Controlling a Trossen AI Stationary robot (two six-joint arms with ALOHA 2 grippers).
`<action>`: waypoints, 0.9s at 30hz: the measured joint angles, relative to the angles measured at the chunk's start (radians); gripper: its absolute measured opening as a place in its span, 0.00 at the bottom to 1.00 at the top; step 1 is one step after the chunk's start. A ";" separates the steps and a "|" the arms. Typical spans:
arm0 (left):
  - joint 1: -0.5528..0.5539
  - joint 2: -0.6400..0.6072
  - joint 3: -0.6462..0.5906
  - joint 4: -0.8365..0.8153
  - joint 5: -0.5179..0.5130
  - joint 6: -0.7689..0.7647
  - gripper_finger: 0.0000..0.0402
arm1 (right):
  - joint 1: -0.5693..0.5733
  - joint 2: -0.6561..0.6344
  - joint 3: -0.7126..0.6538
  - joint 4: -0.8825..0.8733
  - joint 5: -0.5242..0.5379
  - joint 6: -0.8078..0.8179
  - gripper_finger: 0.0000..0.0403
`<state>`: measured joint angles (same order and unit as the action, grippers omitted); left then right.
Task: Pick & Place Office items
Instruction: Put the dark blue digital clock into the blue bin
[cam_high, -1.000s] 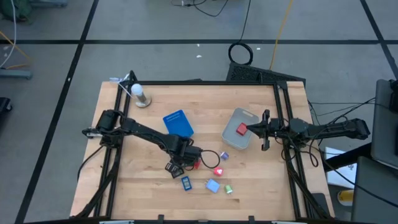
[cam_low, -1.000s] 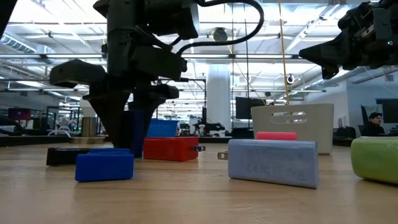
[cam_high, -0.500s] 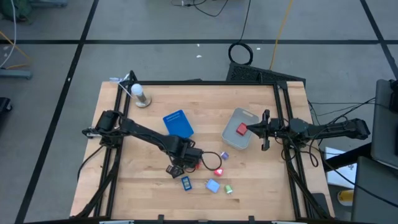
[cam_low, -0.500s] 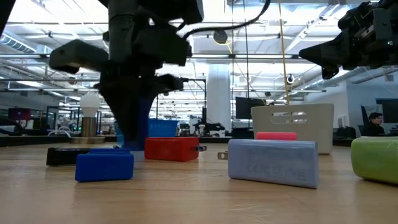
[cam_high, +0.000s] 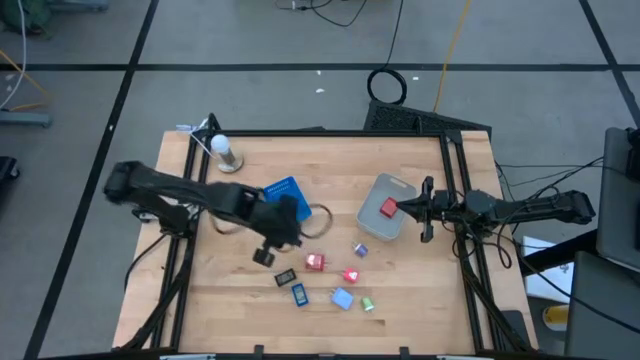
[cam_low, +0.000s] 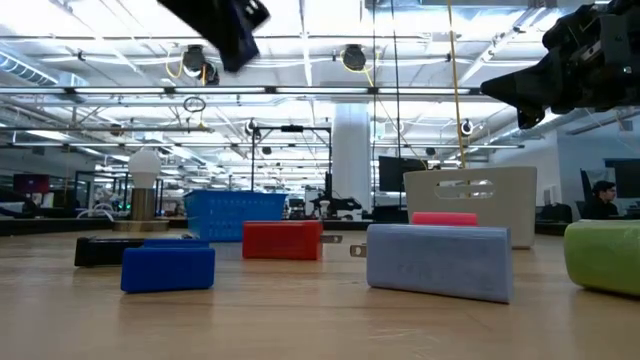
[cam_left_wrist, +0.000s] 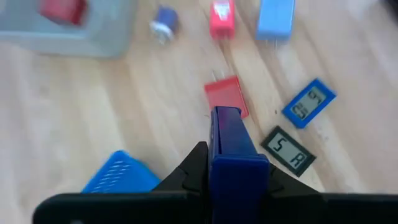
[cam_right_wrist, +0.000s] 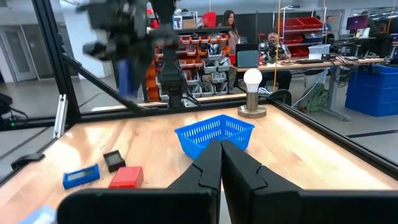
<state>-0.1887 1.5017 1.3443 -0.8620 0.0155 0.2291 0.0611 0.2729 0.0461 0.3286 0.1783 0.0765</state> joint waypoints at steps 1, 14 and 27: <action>0.004 -0.043 -0.017 0.004 0.000 -0.008 0.12 | 0.000 0.000 0.000 0.007 0.000 0.012 0.00; 0.057 -0.624 -0.653 0.451 -0.034 -0.217 0.12 | 0.000 0.000 0.000 0.064 0.000 0.033 0.00; 0.023 -0.902 -1.119 1.047 -0.256 -0.316 0.12 | 0.000 0.002 0.000 0.063 0.001 0.042 0.00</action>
<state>-0.1661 0.5993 0.2249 0.1851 -0.2408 -0.0872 0.0610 0.2752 0.0460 0.3916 0.1796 0.1188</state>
